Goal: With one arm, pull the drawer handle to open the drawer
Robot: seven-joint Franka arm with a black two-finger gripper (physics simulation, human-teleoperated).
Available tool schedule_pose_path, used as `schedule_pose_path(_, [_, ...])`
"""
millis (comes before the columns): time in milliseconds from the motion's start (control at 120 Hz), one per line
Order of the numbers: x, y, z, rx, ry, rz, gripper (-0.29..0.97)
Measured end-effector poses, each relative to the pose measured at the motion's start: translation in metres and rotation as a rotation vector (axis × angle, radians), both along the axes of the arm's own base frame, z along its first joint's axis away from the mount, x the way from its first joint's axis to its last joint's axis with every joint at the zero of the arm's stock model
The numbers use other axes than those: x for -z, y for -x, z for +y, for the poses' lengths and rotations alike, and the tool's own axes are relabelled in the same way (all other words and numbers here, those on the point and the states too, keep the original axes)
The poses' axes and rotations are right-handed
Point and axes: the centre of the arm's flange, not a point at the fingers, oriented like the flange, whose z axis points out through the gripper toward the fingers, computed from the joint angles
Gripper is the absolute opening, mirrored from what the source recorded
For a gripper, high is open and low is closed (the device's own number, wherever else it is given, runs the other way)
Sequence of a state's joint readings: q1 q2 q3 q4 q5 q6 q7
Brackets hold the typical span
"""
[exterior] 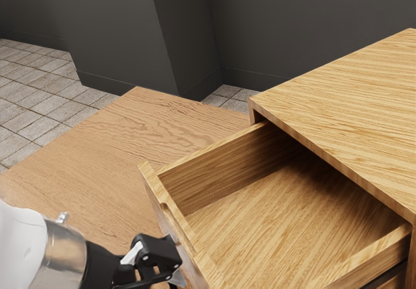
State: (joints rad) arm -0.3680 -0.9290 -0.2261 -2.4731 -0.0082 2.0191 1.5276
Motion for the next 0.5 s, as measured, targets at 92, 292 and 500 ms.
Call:
schedule_pose_path(92, [-0.011,0.009,0.0,0.004,0.005,-0.023,0.68])
schedule_pose_path(292, [-0.087,0.022,0.015,-0.072,0.015,-0.079,0.68])
schedule_pose_path(500, [-0.168,-0.202,0.064,-0.658,0.053,0.187,0.68])
